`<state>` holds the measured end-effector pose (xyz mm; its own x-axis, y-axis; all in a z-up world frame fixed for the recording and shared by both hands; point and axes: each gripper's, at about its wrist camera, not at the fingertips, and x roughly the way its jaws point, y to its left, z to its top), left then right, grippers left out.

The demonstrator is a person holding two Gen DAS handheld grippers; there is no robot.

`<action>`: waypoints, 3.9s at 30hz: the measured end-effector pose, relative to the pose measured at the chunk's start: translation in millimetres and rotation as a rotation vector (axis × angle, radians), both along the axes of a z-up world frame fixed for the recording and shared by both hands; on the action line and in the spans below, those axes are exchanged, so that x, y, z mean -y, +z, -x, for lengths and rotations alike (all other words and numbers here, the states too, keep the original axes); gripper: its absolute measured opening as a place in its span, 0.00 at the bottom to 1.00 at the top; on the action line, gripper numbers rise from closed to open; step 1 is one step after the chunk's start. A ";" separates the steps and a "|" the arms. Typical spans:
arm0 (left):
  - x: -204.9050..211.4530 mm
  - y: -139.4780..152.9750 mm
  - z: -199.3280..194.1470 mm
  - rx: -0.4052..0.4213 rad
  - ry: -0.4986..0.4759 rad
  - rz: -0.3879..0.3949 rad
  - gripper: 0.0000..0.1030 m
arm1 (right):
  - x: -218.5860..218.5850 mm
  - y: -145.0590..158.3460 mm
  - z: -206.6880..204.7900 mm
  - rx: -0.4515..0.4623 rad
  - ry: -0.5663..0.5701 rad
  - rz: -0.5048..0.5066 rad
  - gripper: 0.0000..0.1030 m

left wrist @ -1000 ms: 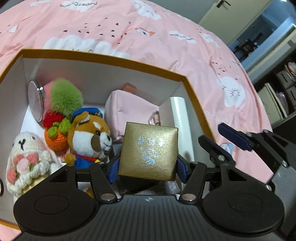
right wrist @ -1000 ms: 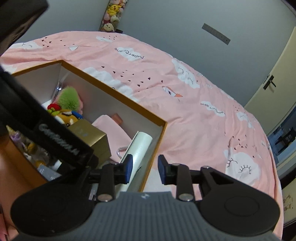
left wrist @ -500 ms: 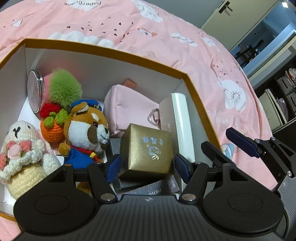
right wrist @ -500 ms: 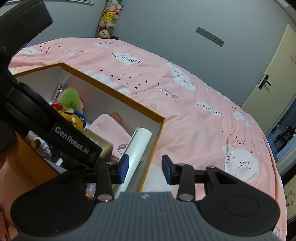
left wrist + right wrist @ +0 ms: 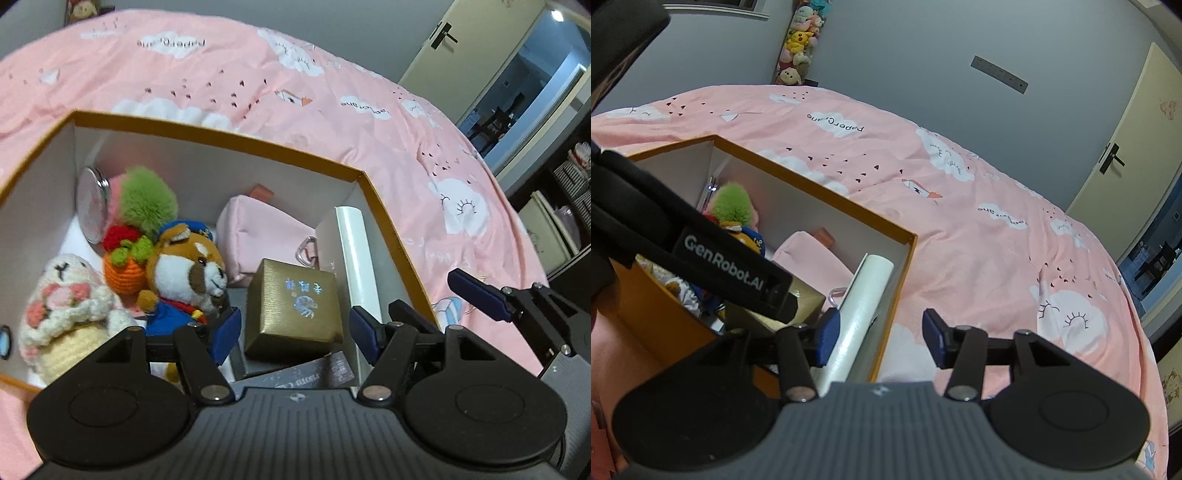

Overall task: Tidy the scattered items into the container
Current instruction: 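Open the left tool to release the gold box and raise both tools, then move both open tools down toward the pink wallet and white Vaseline tube, then grasp the pink card wallet with the left tool while the right tool approaches the Vaseline tube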

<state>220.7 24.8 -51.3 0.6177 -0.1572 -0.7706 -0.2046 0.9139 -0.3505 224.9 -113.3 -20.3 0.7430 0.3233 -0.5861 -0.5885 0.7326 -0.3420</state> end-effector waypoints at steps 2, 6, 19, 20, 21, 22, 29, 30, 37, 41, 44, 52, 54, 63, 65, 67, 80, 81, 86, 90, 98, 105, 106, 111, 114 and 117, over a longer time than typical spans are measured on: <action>1.6 4.1 3.9 0.007 -0.003 -0.022 0.74 | 0.0 1.2 1.8 -0.001 0.001 -0.006 0.51; 3.1 14.1 11.2 0.030 -0.010 -0.061 0.74 | 0.7 5.7 6.5 0.001 0.002 -0.022 0.52; -4.3 43.3 54.4 0.169 0.020 -0.127 0.74 | 2.9 18.8 34.9 0.037 -0.027 -0.103 0.57; -4.7 45.6 57.7 0.180 0.022 -0.140 0.74 | 3.4 20.0 37.0 0.044 -0.033 -0.115 0.58; -5.4 47.7 61.4 0.190 0.027 -0.154 0.74 | 4.2 21.0 39.6 0.048 -0.039 -0.128 0.59; -6.2 49.4 65.0 0.200 0.029 -0.162 0.74 | 5.3 22.5 42.6 0.054 -0.047 -0.145 0.61; -17.6 56.8 87.6 0.246 0.040 -0.152 0.75 | 12.9 29.5 59.4 0.077 -0.094 -0.251 0.71; -18.3 57.1 90.2 0.251 0.035 -0.157 0.76 | 14.3 30.1 62.2 0.077 -0.098 -0.261 0.74; -24.3 53.1 114.5 0.285 0.031 -0.199 0.78 | 19.5 27.5 84.9 0.097 -0.129 -0.320 0.83; -28.4 50.6 127.2 0.307 0.028 -0.212 0.79 | 22.0 23.5 92.9 0.066 -0.137 -0.356 0.85; -29.9 48.2 134.6 0.310 0.024 -0.226 0.81 | 24.1 17.8 96.5 0.046 -0.149 -0.370 0.88; -30.8 26.3 147.9 0.258 -0.008 -0.242 0.81 | 30.3 -2.9 106.1 -0.032 -0.175 -0.384 0.91; -31.7 19.6 150.5 0.243 -0.004 -0.245 0.81 | 30.6 -9.1 108.2 -0.052 -0.176 -0.373 0.91; -36.6 2.2 164.3 0.183 -0.027 -0.232 0.81 | 33.7 -29.2 114.7 -0.134 -0.192 -0.361 0.91; -39.3 -1.3 166.4 0.167 -0.035 -0.222 0.81 | 36.1 -32.7 114.0 -0.155 -0.203 -0.360 0.91; -41.0 -6.7 168.0 0.138 -0.055 -0.217 0.81 | 39.4 -37.0 112.7 -0.182 -0.219 -0.362 0.91; -43.3 -44.2 164.6 -0.113 -0.122 -0.196 0.81 | 38.8 -64.3 94.4 -0.387 -0.216 -0.364 0.72; -43.0 -45.9 164.5 -0.126 -0.126 -0.198 0.81 | 37.2 -66.9 91.1 -0.411 -0.215 -0.369 0.71; -40.8 -52.4 162.8 -0.179 -0.152 -0.198 0.81 | 26.9 -78.2 77.6 -0.520 -0.205 -0.382 0.70; -38.3 -56.8 160.8 -0.224 -0.188 -0.199 0.81 | 18.9 -80.7 71.2 -0.549 -0.197 -0.367 0.70; -34.5 -59.2 162.8 -0.250 -0.214 -0.217 0.81 | 10.3 -91.5 41.2 -0.652 -0.259 -0.380 0.70; -36.4 -58.1 165.1 -0.258 -0.213 -0.214 0.81 | 5.9 -97.1 30.8 -0.674 -0.284 -0.370 0.59; -37.2 -57.4 165.9 -0.257 -0.212 -0.214 0.81 | 5.7 -96.4 32.7 -0.667 -0.276 -0.357 0.57; -42.6 -54.3 170.3 -0.250 -0.216 -0.206 0.81 | 9.7 -89.4 45.0 -0.665 -0.242 -0.311 0.52; -44.8 -52.3 173.7 -0.253 -0.230 -0.203 0.81 | 14.0 -83.4 55.8 -0.674 -0.207 -0.277 0.51; -40.3 -54.5 170.0 -0.264 -0.244 -0.197 0.81 | 20.3 -78.9 68.8 -0.674 -0.160 -0.235 0.51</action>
